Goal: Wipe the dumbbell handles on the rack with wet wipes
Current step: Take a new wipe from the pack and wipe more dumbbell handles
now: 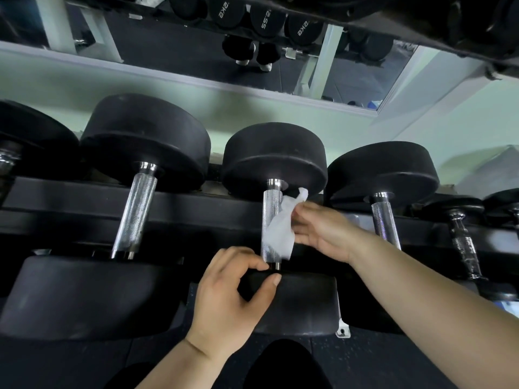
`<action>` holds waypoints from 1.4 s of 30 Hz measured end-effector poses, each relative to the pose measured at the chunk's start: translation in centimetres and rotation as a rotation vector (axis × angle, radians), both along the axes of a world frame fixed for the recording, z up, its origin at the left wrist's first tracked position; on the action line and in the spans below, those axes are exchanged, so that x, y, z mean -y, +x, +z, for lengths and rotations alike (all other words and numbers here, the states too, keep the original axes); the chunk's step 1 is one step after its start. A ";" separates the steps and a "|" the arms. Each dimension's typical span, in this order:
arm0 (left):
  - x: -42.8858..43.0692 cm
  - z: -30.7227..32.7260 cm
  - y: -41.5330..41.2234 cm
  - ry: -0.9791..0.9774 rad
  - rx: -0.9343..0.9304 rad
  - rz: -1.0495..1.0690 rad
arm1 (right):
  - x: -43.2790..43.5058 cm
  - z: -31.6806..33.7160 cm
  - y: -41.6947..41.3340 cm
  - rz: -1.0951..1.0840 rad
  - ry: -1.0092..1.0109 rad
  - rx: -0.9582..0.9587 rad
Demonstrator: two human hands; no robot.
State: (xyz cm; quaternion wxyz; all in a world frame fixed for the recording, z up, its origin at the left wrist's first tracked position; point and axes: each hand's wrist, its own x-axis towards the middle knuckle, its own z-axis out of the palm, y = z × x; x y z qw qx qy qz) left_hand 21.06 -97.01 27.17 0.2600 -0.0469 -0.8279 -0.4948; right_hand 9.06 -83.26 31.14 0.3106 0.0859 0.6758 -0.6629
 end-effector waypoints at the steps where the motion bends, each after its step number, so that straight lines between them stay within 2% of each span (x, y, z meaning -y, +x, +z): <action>1: 0.0 0.0 0.0 0.003 -0.006 -0.002 | -0.1 -0.4 0.5 0.063 0.049 0.005; 4: 0.0 0.1 0.0 0.005 -0.004 -0.004 | 0.2 -0.9 1.1 0.162 0.153 -0.011; 8: 0.0 0.1 0.0 -0.003 -0.003 0.001 | 1.7 -0.3 -1.6 -0.040 0.172 -0.138; 11: 0.0 0.1 0.0 -0.015 -0.015 0.001 | 2.6 -0.8 -2.2 -0.063 0.214 -0.150; 15: 0.0 0.1 0.0 -0.027 -0.021 0.005 | 2.1 -2.0 -1.0 0.096 0.314 -0.126; 18: 0.0 0.1 0.1 -0.014 -0.011 0.001 | 1.4 -2.0 -0.7 0.188 0.284 -0.081; 22: 0.0 0.0 0.0 -0.021 0.000 -0.002 | 3.0 -1.5 -2.2 0.059 0.272 -0.185; 24: 0.0 0.0 0.0 -0.018 -0.001 -0.002 | 3.3 -1.5 -2.5 0.027 0.256 -0.154; 27: 0.0 0.1 0.0 -0.018 -0.004 0.004 | 2.1 -1.7 -0.7 0.158 0.249 -0.020; 30: 0.0 0.1 0.1 -0.006 -0.007 0.006 | 1.0 -1.9 0.6 0.319 0.296 0.011; 31: 0.0 0.2 0.1 -0.003 -0.008 0.008 | 1.3 -1.9 0.4 0.281 0.265 -0.018; 33: -0.1 0.2 0.1 -0.013 -0.015 0.010 | 2.3 -2.0 -0.8 0.061 0.206 -0.098; 35: -0.1 0.2 0.1 -0.013 -0.021 0.010 | 3.2 -2.0 -1.6 -0.039 0.263 -0.226; 37: -0.1 0.3 0.1 -0.005 -0.014 0.005 | 2.6 -2.3 -1.5 0.098 0.394 -0.261; 40: 0.0 0.3 0.1 -0.004 -0.014 0.011 | 0.2 -0.7 0.7 0.508 0.520 -0.213; 42: 0.0 0.2 0.1 -0.007 -0.011 0.011 | -1.1 0.2 1.1 0.487 0.591 -0.362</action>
